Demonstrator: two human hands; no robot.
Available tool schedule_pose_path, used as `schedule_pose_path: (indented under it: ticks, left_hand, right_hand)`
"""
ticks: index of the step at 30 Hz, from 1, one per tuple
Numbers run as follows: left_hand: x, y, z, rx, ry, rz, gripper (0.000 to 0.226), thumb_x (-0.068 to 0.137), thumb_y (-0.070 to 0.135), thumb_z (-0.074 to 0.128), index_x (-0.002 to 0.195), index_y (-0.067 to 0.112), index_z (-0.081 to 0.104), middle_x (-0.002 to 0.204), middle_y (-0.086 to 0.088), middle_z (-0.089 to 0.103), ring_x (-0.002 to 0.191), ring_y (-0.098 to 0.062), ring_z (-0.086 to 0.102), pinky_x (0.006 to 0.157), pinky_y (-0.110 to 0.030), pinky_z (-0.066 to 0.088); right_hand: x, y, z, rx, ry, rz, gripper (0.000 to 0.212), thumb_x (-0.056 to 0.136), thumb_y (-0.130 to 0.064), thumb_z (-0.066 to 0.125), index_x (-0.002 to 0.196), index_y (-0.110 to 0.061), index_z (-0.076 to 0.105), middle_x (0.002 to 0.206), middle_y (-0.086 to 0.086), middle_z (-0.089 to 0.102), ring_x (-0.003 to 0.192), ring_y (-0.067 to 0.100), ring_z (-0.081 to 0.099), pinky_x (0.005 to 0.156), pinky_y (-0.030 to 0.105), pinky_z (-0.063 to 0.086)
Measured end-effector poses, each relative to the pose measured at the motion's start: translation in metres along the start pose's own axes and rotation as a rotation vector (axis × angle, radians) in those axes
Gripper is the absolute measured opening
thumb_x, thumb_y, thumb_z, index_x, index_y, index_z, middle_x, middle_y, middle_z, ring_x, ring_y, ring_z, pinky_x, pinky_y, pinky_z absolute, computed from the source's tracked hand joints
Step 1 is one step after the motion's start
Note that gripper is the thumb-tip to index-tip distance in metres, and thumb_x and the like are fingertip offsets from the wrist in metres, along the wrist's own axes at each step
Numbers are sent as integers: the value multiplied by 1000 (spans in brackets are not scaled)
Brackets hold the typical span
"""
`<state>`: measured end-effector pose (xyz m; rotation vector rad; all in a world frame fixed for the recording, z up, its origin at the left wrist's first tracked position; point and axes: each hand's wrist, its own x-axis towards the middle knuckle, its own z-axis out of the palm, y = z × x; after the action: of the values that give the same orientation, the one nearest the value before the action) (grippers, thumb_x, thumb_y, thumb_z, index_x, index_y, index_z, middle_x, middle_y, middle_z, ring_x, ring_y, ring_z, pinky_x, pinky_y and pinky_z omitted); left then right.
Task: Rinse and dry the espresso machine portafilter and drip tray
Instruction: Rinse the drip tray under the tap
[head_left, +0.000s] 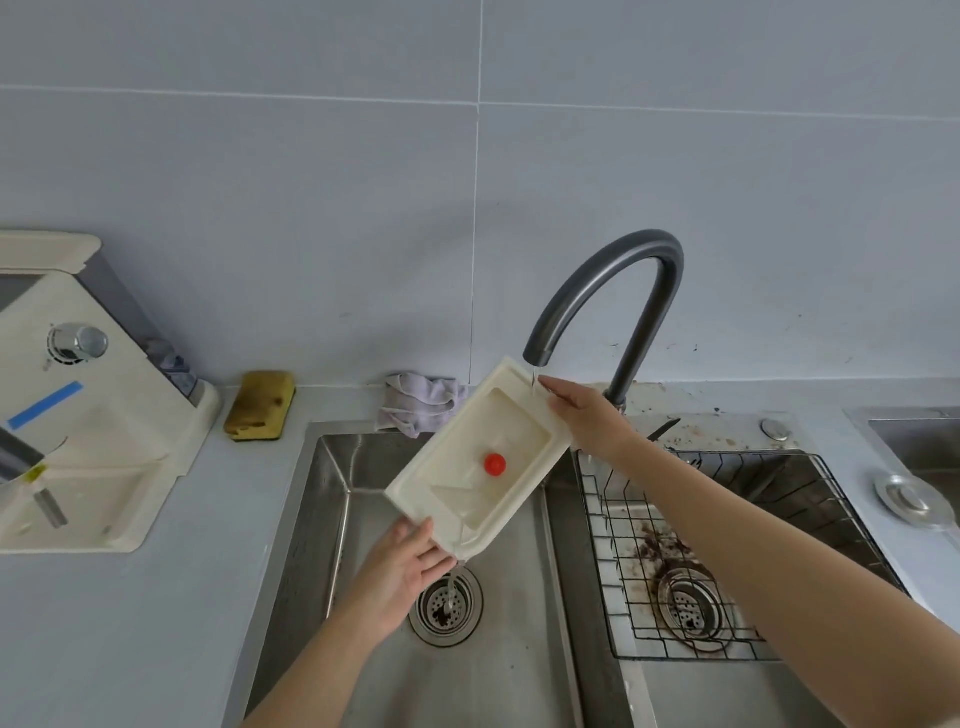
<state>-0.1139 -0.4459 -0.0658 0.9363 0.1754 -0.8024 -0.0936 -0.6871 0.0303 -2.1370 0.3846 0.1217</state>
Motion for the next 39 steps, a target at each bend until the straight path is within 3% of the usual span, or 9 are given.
schedule_pose_path:
  ticks: [4, 6, 8, 11, 15, 21, 26, 34, 39]
  left_hand:
    - [-1, 3, 1, -32, 13, 3, 36, 84, 16, 57, 120, 12, 50, 119, -15, 62, 95, -23, 69, 78, -33, 57]
    - [1, 6, 1, -13, 29, 9, 24, 93, 11, 42, 115, 12, 51, 120, -16, 61, 97, -23, 67, 79, -33, 56]
    - [3, 11, 1, 2, 31, 21, 23, 94, 11, 41, 115, 11, 50, 120, -16, 61, 96, -22, 67, 80, -33, 56]
    - [8, 17, 4, 23, 25, 34, 24, 94, 13, 41, 116, 11, 49, 118, -15, 61, 97, -21, 67, 85, -35, 53]
    - [15, 24, 13, 19, 2, 47, 21, 96, 11, 37, 114, 11, 48, 115, -14, 60, 103, -26, 59, 95, -39, 44]
    - [27, 31, 26, 29, -23, 61, 18, 97, 10, 37, 108, 12, 51, 111, -13, 61, 103, -27, 59, 95, -40, 44]
    - [37, 31, 33, 36, -62, 51, 20, 97, 12, 38, 113, 11, 49, 119, -15, 58, 104, -28, 60, 97, -42, 43]
    - [52, 32, 49, 61, -82, 37, 21, 96, 13, 40, 116, 11, 48, 116, -13, 60, 102, -26, 60, 92, -38, 46]
    - [60, 37, 57, 91, -83, 39, 18, 95, 12, 42, 111, 13, 50, 114, -13, 60, 102, -26, 60, 95, -40, 44]
  right_hand:
    - [4, -11, 1, -4, 7, -30, 36, 99, -12, 36, 132, -9, 51, 137, 4, 52, 125, 20, 48, 104, 26, 34]
    - [7, -14, 1, -6, 24, -24, 28, 99, -9, 36, 104, -8, 63, 124, 12, 60, 96, 18, 57, 85, 19, 41]
    - [7, -20, 0, -3, 62, -13, 29, 98, -8, 36, 79, -10, 57, 89, 15, 63, 68, 19, 48, 64, 14, 40]
    - [9, -26, -5, 9, 83, -37, 30, 97, -8, 36, 106, 7, 60, 101, 32, 58, 93, 44, 53, 90, 40, 46]
    - [10, -34, -13, 20, 126, -64, 29, 98, -9, 37, 110, -5, 64, 107, 28, 61, 100, 43, 53, 95, 46, 43]
    - [13, -35, -26, 28, 181, -92, 30, 98, -8, 36, 112, -9, 62, 76, -7, 54, 72, 11, 48, 67, 19, 38]
    - [15, -34, -34, 5, 224, -109, 34, 99, -8, 34, 122, -5, 58, 89, -5, 54, 79, 9, 49, 70, 16, 37]
    - [20, -26, -49, -42, 250, -87, 38, 100, -11, 30, 133, -11, 48, 128, 8, 55, 113, 22, 50, 97, 31, 38]
    - [20, -20, -56, -18, 286, -84, 39, 100, -11, 29, 135, -13, 45, 133, 7, 52, 120, 24, 47, 100, 34, 38]
